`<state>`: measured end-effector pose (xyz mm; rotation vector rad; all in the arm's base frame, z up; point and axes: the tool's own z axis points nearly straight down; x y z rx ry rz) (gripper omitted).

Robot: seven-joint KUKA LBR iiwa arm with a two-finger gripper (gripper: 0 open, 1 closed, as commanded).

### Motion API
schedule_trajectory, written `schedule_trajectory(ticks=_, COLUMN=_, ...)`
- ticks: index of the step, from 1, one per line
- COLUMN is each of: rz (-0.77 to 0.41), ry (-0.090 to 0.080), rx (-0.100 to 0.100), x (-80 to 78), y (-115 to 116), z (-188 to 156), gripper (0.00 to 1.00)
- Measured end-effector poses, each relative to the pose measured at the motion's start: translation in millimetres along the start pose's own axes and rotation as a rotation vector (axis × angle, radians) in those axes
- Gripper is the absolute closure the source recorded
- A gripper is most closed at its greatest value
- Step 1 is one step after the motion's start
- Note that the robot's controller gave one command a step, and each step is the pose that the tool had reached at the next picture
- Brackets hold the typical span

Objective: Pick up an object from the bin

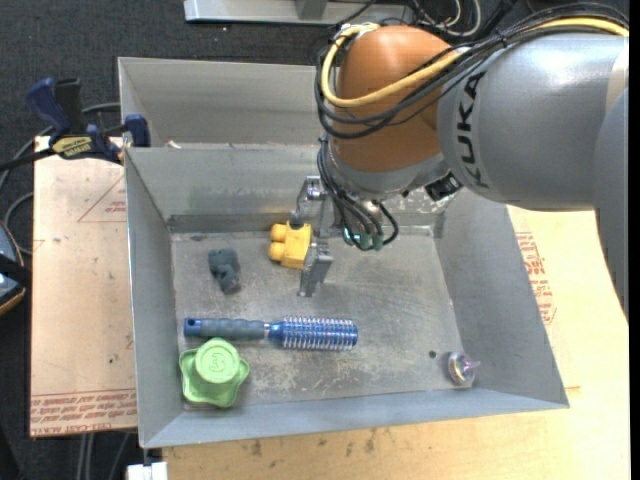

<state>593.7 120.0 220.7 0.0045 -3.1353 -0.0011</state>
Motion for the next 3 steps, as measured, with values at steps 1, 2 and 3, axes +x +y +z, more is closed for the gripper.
schedule_trajectory(ticks=1, rz=-0.096, ry=-0.008, rx=-0.001, x=27.2, y=-26.9, z=143.3, gripper=0.00)
schedule_trajectory(ticks=2, rz=-0.096, ry=-0.011, rx=0.000, x=25.4, y=-26.9, z=138.6, gripper=1.00)
schedule_trajectory(ticks=3, rz=-0.070, ry=-0.017, rx=0.001, x=22.4, y=-49.1, z=-55.1, gripper=1.00)
